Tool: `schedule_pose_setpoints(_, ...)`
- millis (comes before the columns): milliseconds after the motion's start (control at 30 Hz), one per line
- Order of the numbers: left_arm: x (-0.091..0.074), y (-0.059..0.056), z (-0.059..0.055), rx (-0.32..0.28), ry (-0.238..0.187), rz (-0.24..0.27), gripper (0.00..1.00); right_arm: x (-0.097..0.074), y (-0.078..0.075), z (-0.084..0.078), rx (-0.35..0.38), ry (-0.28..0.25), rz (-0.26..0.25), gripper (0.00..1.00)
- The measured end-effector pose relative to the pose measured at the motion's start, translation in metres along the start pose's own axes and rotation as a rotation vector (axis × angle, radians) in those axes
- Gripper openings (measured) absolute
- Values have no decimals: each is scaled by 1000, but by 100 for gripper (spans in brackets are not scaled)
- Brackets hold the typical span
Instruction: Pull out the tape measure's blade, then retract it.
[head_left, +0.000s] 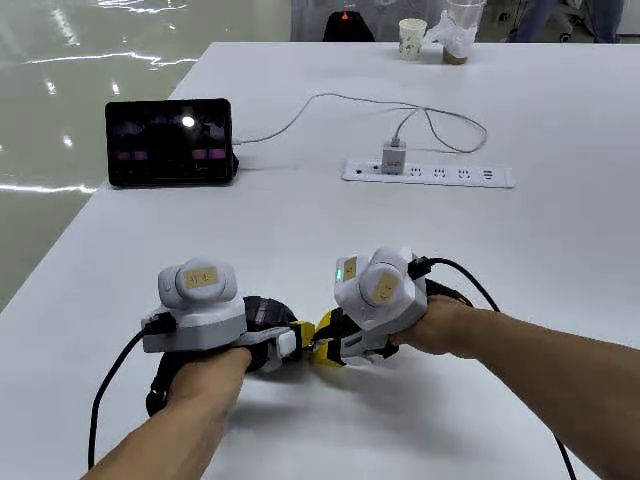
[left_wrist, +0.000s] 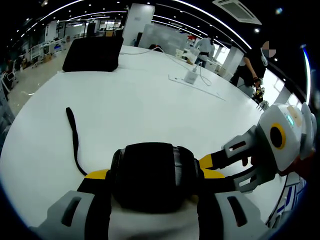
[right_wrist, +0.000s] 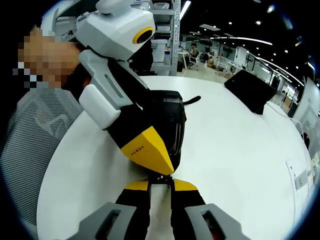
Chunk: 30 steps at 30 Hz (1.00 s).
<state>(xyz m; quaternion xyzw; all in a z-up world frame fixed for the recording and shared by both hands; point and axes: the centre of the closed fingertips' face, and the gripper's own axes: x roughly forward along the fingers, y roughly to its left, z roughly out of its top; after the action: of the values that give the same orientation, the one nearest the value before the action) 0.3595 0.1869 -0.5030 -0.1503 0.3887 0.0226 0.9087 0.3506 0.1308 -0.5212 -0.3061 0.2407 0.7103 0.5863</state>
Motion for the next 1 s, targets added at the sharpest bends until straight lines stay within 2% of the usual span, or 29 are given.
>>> schedule_pose_setpoints(500, -6, -2, 0, 48, 1, -6, 63, -12, -1, 1, 23, -28, -37, 13)
schedule_pose_setpoints(1000, -19, -4, -2, 101, -13, -29, 69, -37, 3, -8, 67, -41, -101, 17)
